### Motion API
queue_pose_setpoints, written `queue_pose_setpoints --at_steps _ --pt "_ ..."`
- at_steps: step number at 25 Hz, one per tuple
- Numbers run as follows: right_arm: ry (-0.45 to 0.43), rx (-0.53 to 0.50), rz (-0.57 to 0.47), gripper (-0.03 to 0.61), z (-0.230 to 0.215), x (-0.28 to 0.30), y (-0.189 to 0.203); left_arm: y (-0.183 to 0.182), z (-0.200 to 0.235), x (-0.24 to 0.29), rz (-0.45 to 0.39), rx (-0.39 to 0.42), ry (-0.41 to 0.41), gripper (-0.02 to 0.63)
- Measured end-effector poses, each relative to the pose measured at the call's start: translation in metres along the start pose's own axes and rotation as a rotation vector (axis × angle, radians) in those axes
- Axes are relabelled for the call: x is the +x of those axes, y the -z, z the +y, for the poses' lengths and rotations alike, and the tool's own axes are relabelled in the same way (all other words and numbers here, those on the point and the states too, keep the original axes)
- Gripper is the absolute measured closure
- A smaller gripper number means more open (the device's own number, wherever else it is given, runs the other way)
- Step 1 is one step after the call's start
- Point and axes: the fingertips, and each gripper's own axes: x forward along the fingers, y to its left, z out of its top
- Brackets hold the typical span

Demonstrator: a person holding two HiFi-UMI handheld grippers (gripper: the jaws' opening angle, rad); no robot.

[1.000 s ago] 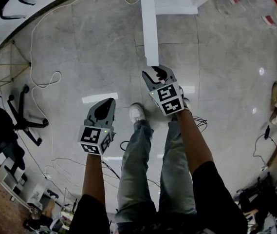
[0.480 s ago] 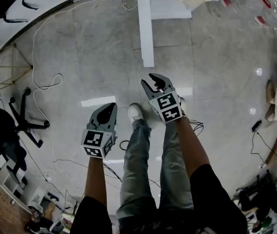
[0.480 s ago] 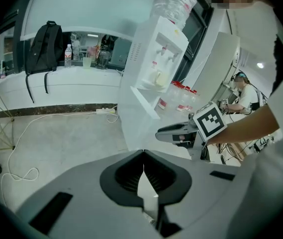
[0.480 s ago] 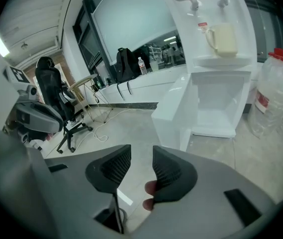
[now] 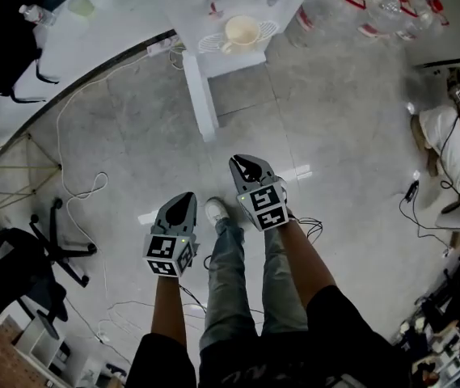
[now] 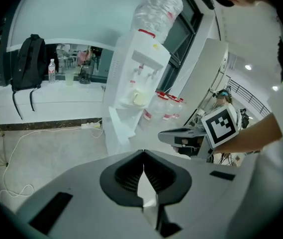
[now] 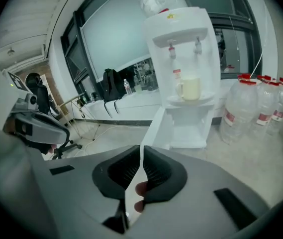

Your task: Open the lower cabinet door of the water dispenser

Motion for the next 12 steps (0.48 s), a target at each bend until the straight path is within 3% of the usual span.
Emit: queue_pose_setpoints --at_steps 6,12 --pt "0.103 0.012 -0.067 0.563 -0.023 -0.064 -0.049 -0.050 -0.043 -0.011 -0.025 0.060 0.062 0.601" --pt "0.180 0.107 -0.156 0.565 -0.033 -0.138 -0.097 -0.098 -0.074 -0.042 -0.056 0.105 0.090 0.601"
